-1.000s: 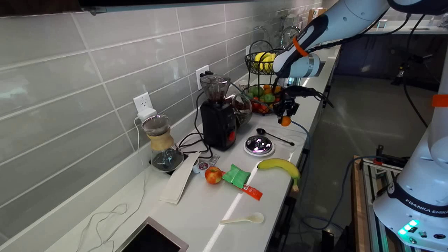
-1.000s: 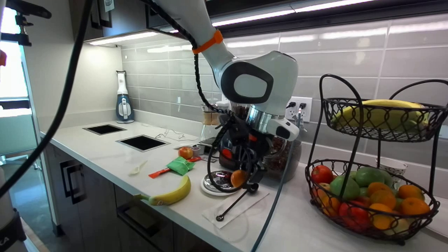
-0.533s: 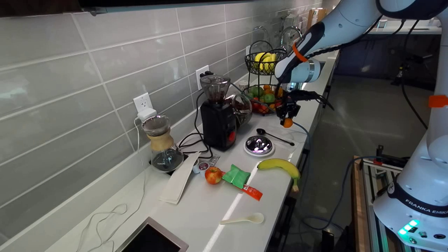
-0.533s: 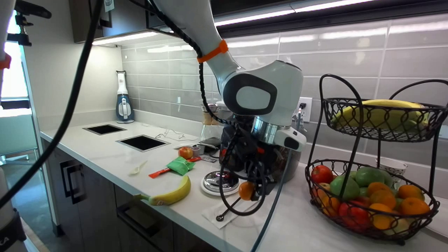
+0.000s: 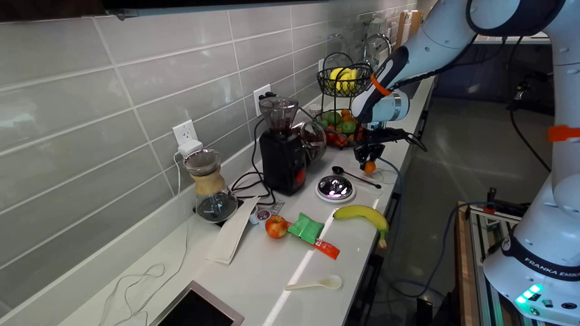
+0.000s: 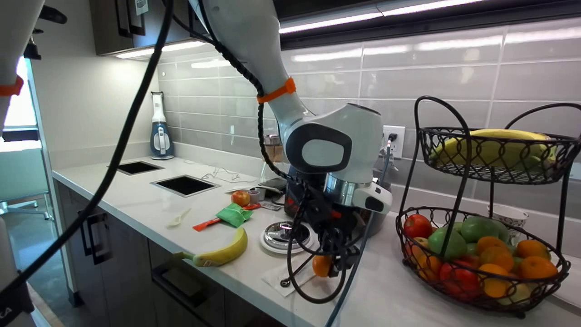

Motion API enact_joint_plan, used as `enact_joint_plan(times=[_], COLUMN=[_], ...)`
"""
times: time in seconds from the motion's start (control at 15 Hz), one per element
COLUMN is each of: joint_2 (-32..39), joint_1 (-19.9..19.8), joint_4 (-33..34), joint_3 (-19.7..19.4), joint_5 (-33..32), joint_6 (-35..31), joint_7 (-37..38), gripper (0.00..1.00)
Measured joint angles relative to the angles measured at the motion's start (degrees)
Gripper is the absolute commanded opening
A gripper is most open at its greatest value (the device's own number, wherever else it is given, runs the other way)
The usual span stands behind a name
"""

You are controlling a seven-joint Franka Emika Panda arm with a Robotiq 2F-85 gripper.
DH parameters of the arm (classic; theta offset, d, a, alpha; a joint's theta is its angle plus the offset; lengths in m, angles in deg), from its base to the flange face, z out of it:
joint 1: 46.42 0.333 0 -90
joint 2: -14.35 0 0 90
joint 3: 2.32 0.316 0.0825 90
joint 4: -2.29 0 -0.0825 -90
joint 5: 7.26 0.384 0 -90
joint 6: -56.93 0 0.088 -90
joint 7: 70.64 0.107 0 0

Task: Pick up the fruit from the basket and put it on the table

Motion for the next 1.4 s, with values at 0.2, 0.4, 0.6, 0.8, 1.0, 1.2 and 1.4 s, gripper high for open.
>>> enact_joint_plan(times=[0.2, 0.4, 0.6, 0.8, 1.0, 1.2, 1.4], joint_2=[1.31, 1.69, 1.69, 1.68, 1.53, 0.99, -0.03], joint_1=[-0.55, -1.13, -1.61, -1.71, -1.47, -0.3, 1.2], joint_4=[0.03, 0.11, 0.25, 0.29, 0.31, 0.26, 0.16], joint_3=[1.2, 2.24, 2.89, 2.95, 2.63, 1.31, -0.4], joint_5=[0.04, 0.13, 0.2, 0.2, -0.12, -1.4, -3.84], joint_6=[-2.18, -3.51, -3.67, -4.18, -4.71, -5.55, -5.58], joint_7=[0.04, 0.11, 0.3, 0.83, 3.48, 8.06, 12.56], gripper=[0.72, 0.95, 1.0, 1.0, 1.0, 1.0, 1.0])
